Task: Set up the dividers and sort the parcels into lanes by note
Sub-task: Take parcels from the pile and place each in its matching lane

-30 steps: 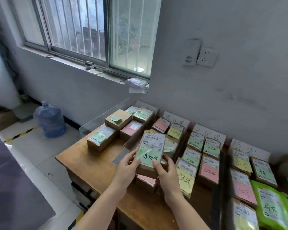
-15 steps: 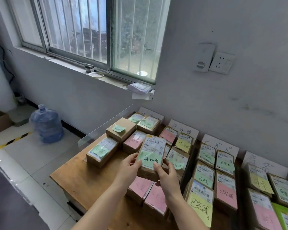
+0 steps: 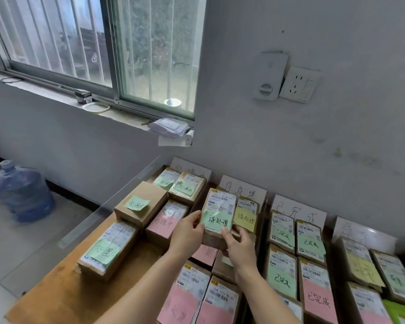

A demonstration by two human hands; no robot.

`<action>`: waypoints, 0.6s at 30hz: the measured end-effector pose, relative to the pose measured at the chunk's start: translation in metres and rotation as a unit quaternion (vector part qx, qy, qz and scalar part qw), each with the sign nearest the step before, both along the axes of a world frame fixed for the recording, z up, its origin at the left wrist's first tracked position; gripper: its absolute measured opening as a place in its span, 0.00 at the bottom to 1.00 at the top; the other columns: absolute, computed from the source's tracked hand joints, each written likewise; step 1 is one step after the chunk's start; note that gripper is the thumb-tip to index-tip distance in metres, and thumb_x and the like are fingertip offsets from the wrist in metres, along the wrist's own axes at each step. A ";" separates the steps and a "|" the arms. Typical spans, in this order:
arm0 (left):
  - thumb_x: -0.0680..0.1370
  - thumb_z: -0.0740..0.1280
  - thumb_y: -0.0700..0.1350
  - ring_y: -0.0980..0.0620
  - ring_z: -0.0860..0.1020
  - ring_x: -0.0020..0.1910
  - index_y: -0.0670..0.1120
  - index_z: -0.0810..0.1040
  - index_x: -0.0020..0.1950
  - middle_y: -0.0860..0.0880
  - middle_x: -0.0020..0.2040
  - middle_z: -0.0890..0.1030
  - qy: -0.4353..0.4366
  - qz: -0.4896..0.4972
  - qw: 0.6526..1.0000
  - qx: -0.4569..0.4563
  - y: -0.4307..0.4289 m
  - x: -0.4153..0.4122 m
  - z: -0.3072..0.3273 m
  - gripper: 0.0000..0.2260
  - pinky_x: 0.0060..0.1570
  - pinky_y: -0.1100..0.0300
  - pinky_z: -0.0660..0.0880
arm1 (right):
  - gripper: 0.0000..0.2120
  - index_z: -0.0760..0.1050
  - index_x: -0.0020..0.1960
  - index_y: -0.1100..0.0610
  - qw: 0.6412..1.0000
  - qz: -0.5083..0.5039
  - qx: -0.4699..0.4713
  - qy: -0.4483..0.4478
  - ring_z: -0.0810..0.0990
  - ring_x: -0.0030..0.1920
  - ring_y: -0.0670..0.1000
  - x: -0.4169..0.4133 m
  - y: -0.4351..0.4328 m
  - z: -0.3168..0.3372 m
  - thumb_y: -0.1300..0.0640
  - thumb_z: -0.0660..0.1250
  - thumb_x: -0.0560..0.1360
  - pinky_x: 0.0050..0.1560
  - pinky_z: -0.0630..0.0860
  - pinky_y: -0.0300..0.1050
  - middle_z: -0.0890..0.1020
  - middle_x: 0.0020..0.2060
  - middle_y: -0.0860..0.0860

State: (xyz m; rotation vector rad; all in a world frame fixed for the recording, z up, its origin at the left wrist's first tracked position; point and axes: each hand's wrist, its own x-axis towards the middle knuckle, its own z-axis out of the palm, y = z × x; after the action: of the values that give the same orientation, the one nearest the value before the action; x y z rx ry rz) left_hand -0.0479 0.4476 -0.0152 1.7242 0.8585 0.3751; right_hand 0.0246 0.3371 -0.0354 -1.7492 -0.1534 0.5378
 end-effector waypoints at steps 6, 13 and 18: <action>0.82 0.62 0.45 0.56 0.79 0.53 0.52 0.70 0.73 0.55 0.57 0.80 0.040 -0.071 0.992 0.096 0.035 0.054 0.002 0.18 0.50 0.59 0.80 | 0.15 0.74 0.65 0.51 0.999 -0.026 -0.038 -0.004 0.79 0.55 0.49 0.052 0.034 -0.007 0.50 0.66 0.79 0.57 0.78 0.51 0.80 0.58 0.49; 0.78 0.64 0.38 0.54 0.76 0.56 0.50 0.71 0.69 0.52 0.60 0.78 0.107 -0.178 0.956 0.209 0.071 0.110 -0.009 0.20 0.48 0.61 0.75 | 0.15 0.74 0.67 0.50 0.993 -0.035 -0.112 -0.022 0.78 0.58 0.49 0.097 0.064 -0.017 0.52 0.62 0.81 0.60 0.77 0.51 0.80 0.60 0.48; 0.78 0.62 0.34 0.48 0.74 0.65 0.45 0.64 0.74 0.47 0.67 0.73 0.189 -0.228 0.916 0.269 0.084 0.132 -0.020 0.25 0.58 0.56 0.74 | 0.21 0.69 0.72 0.51 0.983 -0.013 -0.162 -0.080 0.73 0.67 0.50 0.112 0.076 -0.025 0.58 0.64 0.80 0.64 0.73 0.47 0.77 0.66 0.48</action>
State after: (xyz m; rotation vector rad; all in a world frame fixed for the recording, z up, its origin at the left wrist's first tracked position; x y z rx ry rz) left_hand 0.0840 0.5316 -0.0353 2.4983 0.6138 -0.0580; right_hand 0.1365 0.4130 -0.0603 -2.1112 -0.1633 0.4189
